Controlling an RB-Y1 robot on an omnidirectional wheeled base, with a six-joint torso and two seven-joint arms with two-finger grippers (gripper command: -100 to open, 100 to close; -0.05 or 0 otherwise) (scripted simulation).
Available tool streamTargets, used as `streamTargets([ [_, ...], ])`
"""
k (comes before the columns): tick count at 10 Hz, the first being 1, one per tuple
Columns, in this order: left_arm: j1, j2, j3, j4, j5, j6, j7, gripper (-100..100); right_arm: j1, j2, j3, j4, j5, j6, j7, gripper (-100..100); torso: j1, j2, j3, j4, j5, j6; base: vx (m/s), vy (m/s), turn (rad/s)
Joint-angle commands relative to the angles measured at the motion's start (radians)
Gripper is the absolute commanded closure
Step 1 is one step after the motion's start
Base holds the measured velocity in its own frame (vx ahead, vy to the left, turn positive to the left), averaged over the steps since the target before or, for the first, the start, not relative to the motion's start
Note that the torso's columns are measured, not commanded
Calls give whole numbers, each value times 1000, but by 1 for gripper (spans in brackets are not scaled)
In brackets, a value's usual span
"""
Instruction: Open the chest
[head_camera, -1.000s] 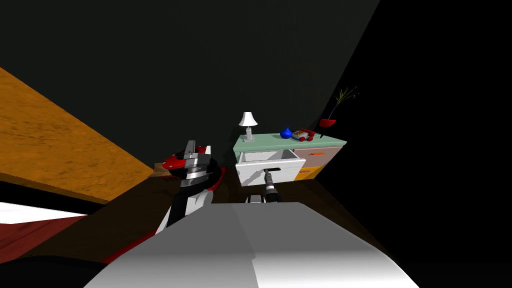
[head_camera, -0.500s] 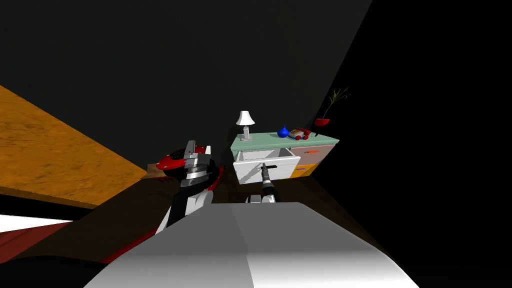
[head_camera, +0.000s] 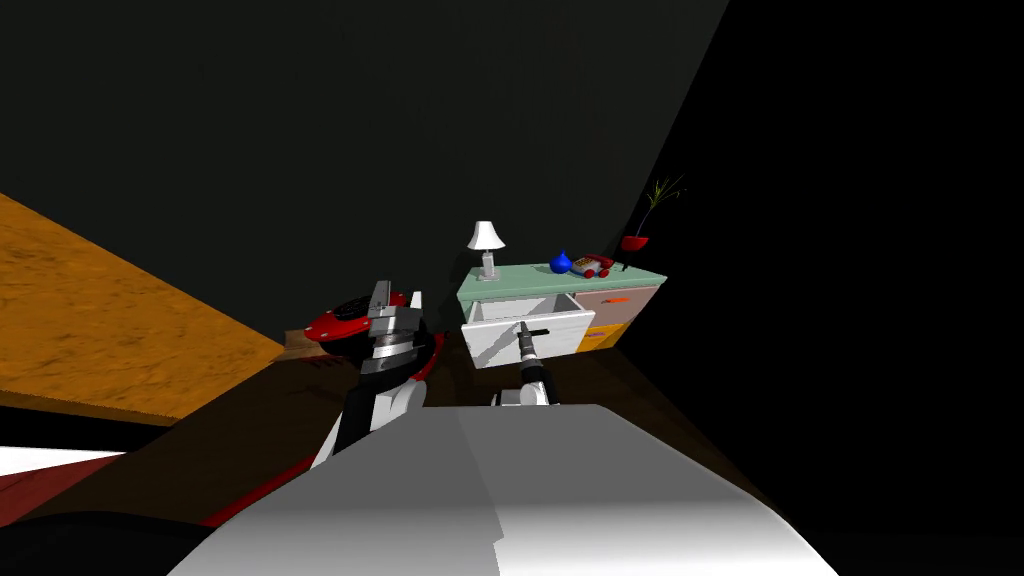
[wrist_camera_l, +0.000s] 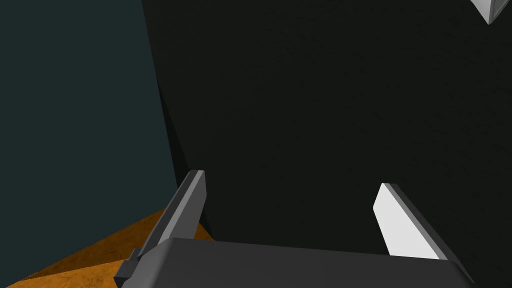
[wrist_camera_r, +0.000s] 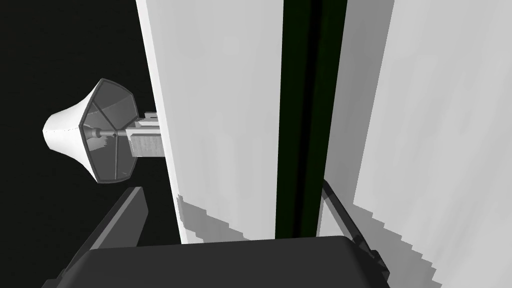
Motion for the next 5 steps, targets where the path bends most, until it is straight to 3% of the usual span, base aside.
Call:
streamTargets([
  [1,0,0,0,0,0,0,0,0,1,0,0,1,0,0,-1,0,0,-1,0,-1,0,0,0,0,0],
  [5,0,0,0,0,0,0,0,0,2,-1,0,2,0,1,0,0,-1,-1,-1,-2,0,-1,0,0,0],
])
